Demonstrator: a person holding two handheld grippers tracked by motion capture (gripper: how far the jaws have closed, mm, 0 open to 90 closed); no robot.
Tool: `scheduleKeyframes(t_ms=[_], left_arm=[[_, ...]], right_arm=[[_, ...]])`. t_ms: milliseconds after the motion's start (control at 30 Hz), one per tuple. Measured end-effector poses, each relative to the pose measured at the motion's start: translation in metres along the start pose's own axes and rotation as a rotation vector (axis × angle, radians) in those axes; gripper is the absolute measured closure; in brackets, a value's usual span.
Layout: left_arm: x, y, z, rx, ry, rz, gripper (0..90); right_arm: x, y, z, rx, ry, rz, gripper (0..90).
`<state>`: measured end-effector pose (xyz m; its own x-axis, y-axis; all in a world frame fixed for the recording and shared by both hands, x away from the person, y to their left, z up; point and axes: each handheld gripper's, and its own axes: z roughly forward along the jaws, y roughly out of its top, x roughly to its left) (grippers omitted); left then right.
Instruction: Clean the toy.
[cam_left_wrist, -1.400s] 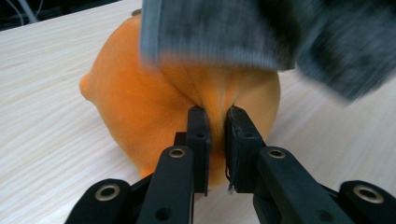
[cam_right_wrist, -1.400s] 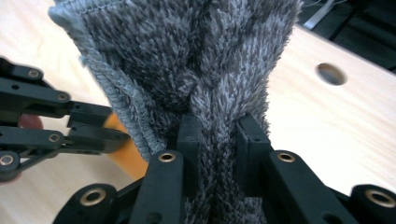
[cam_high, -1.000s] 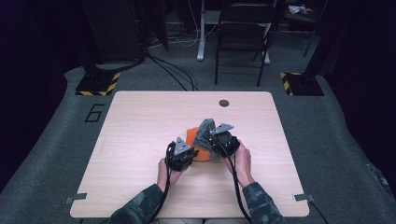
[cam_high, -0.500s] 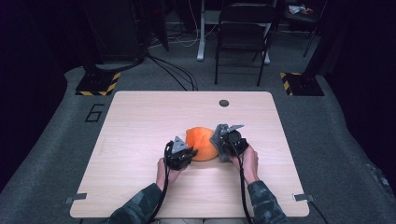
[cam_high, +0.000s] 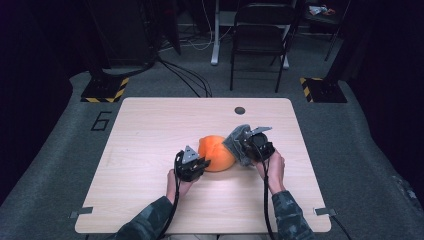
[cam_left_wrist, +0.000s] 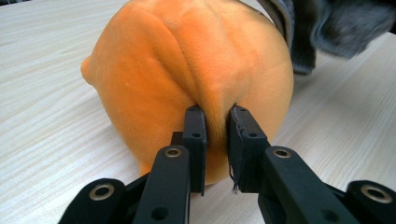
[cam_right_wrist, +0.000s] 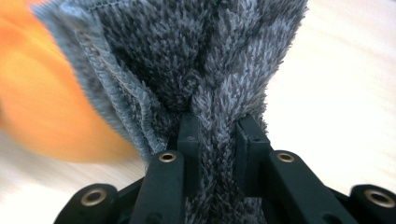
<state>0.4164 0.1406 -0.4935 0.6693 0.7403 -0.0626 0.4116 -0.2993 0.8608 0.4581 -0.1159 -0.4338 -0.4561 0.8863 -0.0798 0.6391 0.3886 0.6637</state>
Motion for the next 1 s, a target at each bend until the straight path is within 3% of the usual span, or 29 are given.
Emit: scheduleKeyframes(t_ms=[33,167,267,333,467,700,933,1000], left_arm=[[0.0,0.0,0.0,0.002,-0.002,0.0,77.8],[0.0,0.0,0.001,-0.001,-0.001,0.0,77.9],[-0.001,-0.001,0.0,0.001,-0.006,0.002,77.8],[-0.002,0.0,0.0,0.001,-0.006,0.005,77.7],[-0.005,0.001,0.001,0.003,-0.002,0.017,77.9],[-0.001,-0.001,0.001,0.008,-0.005,0.012,78.1],[0.0,0.0,0.002,0.004,-0.002,0.0,78.1],[0.001,0.0,0.001,0.007,-0.005,0.001,78.1]], right_arm=[[0.006,0.005,-0.011,-0.037,0.036,0.001,74.9],[0.018,0.011,-0.022,-0.099,0.08,-0.008,74.9],[0.034,0.015,-0.024,-0.134,0.107,-0.053,74.8],[0.044,0.015,-0.019,-0.129,0.12,-0.091,74.7],[0.055,0.008,-0.003,-0.075,0.064,-0.16,74.6],[0.04,0.004,0.005,-0.03,0.06,-0.119,74.7],[0.018,-0.012,0.026,0.103,0.016,-0.058,74.7],[0.012,-0.02,0.039,0.141,0.032,-0.025,74.6]])
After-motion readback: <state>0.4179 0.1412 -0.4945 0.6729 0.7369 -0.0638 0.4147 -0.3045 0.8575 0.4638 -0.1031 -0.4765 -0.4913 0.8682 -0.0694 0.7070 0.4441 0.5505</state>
